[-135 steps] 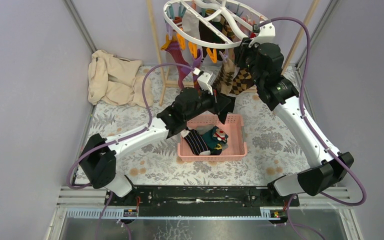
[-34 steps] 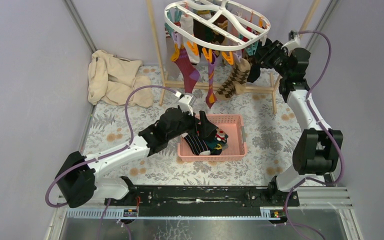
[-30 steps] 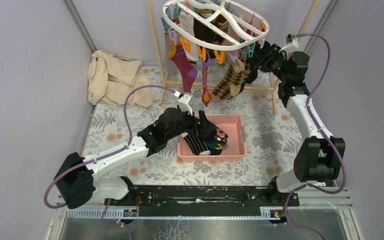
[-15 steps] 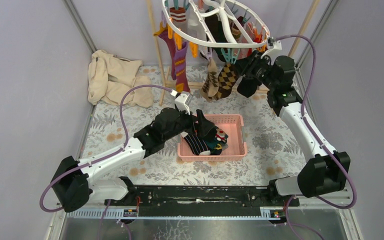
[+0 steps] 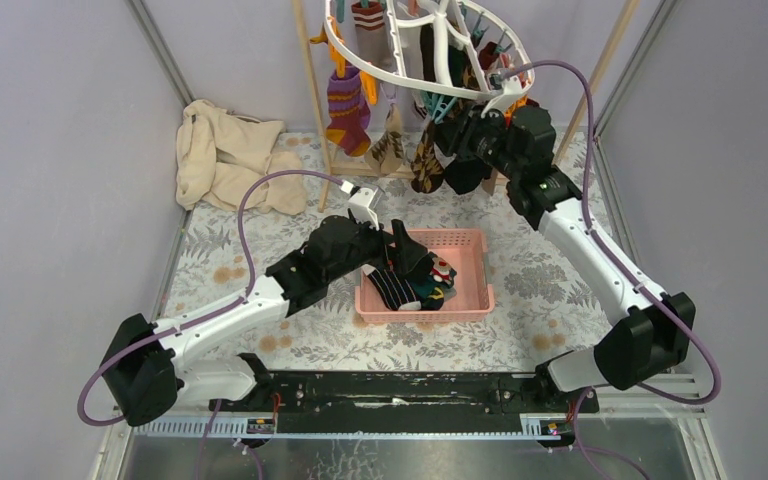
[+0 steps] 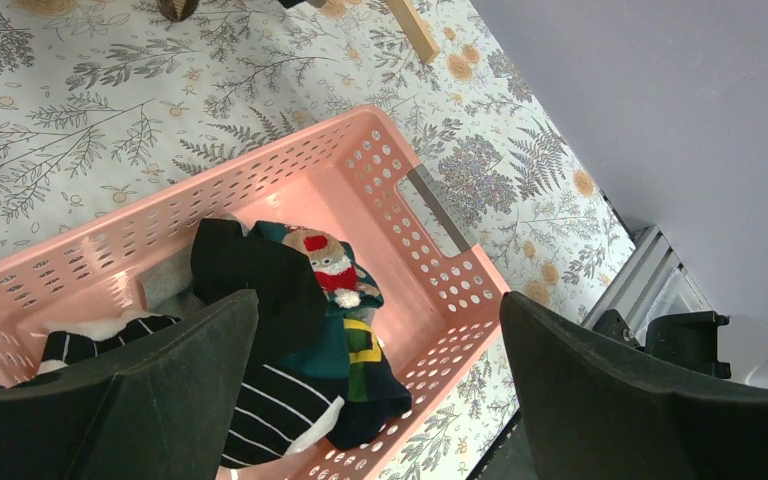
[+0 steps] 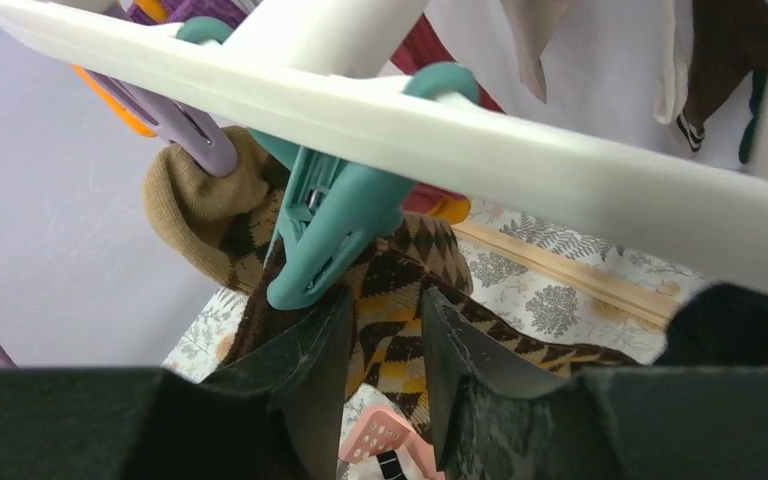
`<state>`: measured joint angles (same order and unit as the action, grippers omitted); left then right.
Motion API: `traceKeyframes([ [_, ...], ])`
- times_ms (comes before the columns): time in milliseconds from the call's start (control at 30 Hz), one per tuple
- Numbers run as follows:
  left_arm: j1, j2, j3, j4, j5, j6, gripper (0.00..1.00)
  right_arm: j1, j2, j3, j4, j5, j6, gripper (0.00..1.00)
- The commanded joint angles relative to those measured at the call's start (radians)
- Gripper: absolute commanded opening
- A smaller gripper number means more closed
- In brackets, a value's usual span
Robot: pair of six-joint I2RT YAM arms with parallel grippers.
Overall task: Remove the socks clipped to the hanger
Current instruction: Adjust the hanger on the clothesline.
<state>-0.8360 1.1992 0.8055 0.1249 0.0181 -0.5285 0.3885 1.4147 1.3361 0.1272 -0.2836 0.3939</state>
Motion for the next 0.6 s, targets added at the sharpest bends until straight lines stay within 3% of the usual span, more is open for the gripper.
traceKeyframes([
  [0,-0.001,-0.018,0.004,0.018,-0.014,0.018,0.99,0.046,0.034,0.096,-0.046,0.024,-0.054,0.39],
  [133,-0.001,-0.008,0.01,0.025,-0.015,0.021,0.99,0.066,0.055,0.128,-0.088,0.057,-0.079,0.4],
  [333,-0.002,0.017,0.018,0.041,-0.014,0.021,0.99,0.068,0.038,0.136,-0.216,0.223,-0.116,0.45],
  [567,-0.002,0.139,0.115,0.121,-0.115,0.081,0.99,0.067,0.005,0.069,-0.198,0.203,-0.127,0.46],
])
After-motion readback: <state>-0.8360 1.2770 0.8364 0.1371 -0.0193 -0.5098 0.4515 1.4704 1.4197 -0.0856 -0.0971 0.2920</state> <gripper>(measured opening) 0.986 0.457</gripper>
